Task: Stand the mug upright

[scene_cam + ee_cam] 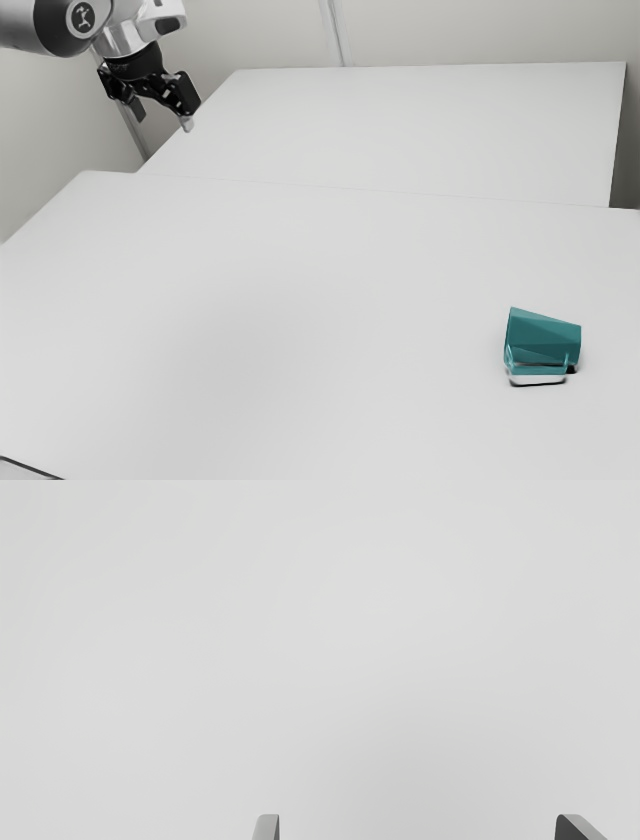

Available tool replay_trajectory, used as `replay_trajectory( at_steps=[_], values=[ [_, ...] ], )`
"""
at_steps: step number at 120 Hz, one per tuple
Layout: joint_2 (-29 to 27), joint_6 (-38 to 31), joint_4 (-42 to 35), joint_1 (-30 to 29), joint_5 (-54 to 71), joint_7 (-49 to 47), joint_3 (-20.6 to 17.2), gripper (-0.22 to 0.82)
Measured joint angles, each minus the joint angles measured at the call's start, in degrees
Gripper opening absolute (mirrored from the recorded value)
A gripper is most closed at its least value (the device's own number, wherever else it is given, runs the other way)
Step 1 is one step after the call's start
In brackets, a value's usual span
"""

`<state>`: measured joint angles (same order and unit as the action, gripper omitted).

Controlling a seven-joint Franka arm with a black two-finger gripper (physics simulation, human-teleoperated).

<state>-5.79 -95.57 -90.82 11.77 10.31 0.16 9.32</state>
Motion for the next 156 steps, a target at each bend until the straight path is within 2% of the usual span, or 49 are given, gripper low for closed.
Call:
replay_trajectory(
  at_steps=[52,79,88,100,112,130,156],
  values=[
    [2.25,-2.19,-2.89,-0.23,-0.88,0.5,0.22,0.6],
    [9.44,-4.46,-3.88,-1.17,-17.94,0.23,-0.11,0.6],
    [12.16,-7.0,-5.36,0.8,-25.1,0.16,-0.57,0.6],
    [16.04,-10.96,-6.05,3.62,-33.94,0.07,-3.39,0.6],
    [19.52,-15.18,-7.75,6.0,-42.59,-0.01,-4.56,0.6],
    [24.55,-22.74,-9.42,7.85,-51.21,-0.11,-8.67,0.6],
    [31.18,-33.03,-9.27,12.44,-62.65,0.08,-10.42,0.6]
  ],
)
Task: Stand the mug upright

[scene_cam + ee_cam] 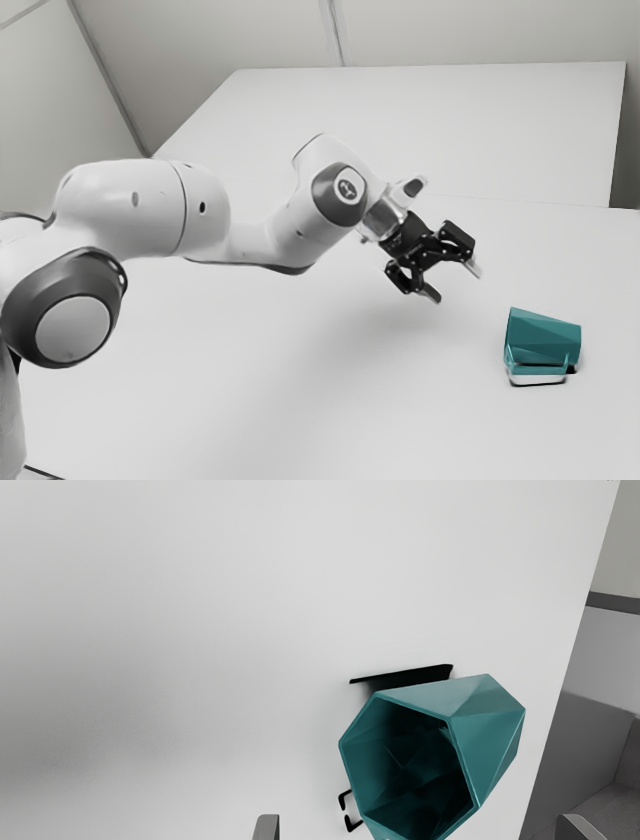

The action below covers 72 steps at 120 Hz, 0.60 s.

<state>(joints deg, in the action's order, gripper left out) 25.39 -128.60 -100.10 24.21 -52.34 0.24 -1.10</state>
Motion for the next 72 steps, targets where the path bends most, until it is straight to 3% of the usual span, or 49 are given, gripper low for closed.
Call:
replay_trajectory(
  at_steps=[42,72],
  values=[
    [6.74,-6.45,1.34,3.8,-17.02,0.47,-2.81,0.6],
    [8.1,-8.36,3.81,4.69,-21.49,0.8,-4.4,0.6]
  ],
)
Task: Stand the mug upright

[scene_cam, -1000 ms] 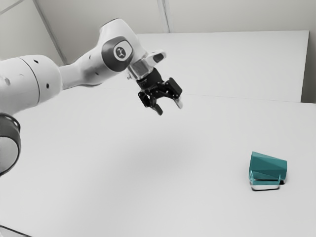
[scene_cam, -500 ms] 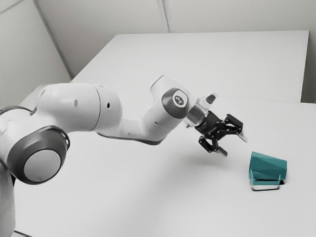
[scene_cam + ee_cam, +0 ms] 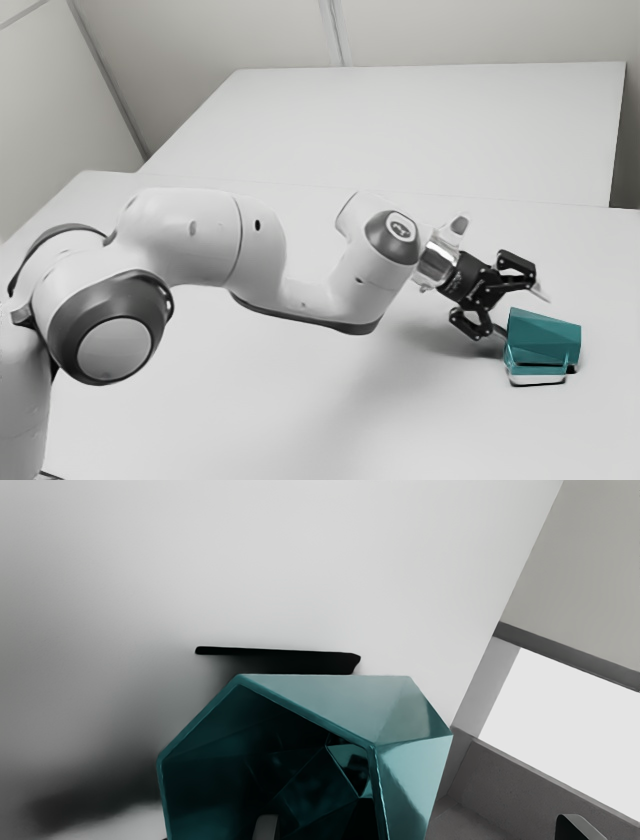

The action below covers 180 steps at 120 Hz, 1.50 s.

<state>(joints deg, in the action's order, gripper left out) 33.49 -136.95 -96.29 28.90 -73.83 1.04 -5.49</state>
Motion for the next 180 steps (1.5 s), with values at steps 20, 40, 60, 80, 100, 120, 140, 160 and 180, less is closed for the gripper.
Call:
replay_trajectory(
  at_steps=[20,40,60,80,100,120,140,160,180],
  values=[
    [1.59,-0.65,2.27,0.91,-1.7,0.15,-0.09,0.6],
    [1.79,-0.97,2.68,1.14,-1.7,0.17,-0.04,0.36],
    [1.81,-1.19,3.36,1.15,-1.83,-0.04,-0.04,0.02],
    [2.28,-1.92,4.74,1.16,-1.84,-0.55,-0.11,-0.11],
    [2.86,-3.15,5.05,1.4,-1.58,-1.11,-0.52,-0.15],
    [-0.28,-3.79,5.79,1.44,6.63,-2.21,-0.44,-0.16],
    [-7.53,-3.69,2.65,1.29,22.9,-4.59,1.31,-0.16],
    [-15.26,0.28,-2.01,1.25,40.68,-6.86,6.13,-0.16],
    [-22.44,8.44,-4.85,-0.34,57.06,-8.89,8.76,-0.16]
  ],
)
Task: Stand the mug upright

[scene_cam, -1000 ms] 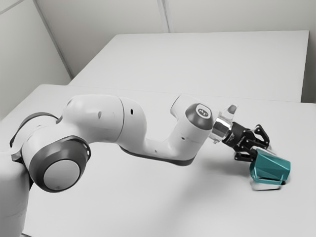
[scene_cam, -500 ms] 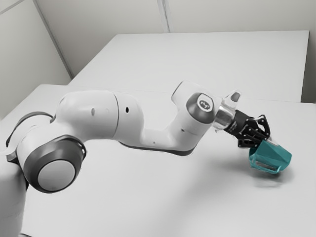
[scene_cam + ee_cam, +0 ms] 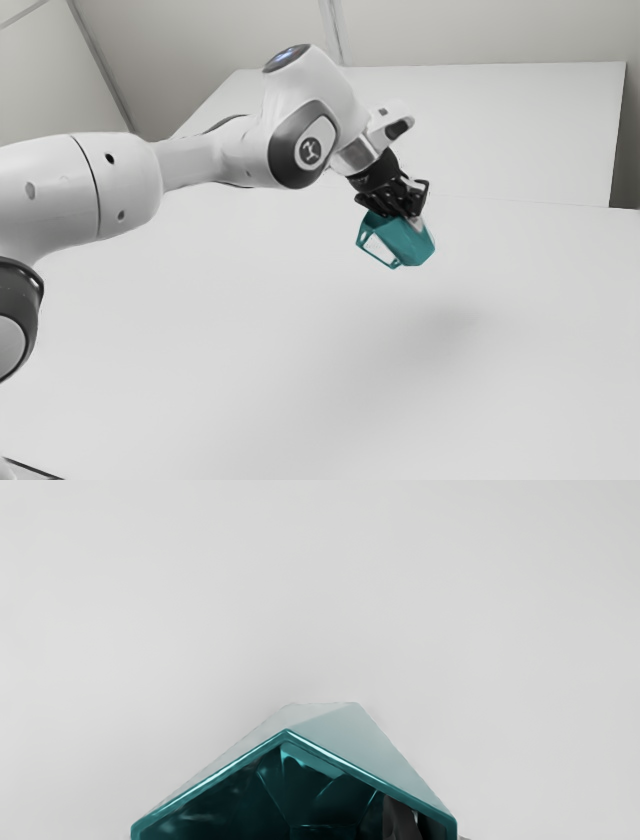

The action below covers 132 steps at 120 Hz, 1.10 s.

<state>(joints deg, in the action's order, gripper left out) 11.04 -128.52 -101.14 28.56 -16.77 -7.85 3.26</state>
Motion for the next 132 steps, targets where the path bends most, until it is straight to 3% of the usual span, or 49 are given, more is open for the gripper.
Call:
replay_trajectory(
  at_steps=[22,66,108,132],
  values=[
    [-9.35,4.83,-9.97,-3.45,9.64,-2.01,0.07,-0.16],
    [-16.75,7.51,-21.79,-8.93,19.86,-4.85,-0.08,-0.16],
    [-17.66,6.62,-28.51,-10.93,20.79,-7.29,-0.09,-0.17],
    [-14.33,4.33,-29.1,-12.46,20.9,-8.27,-0.01,-0.17]
  ],
)
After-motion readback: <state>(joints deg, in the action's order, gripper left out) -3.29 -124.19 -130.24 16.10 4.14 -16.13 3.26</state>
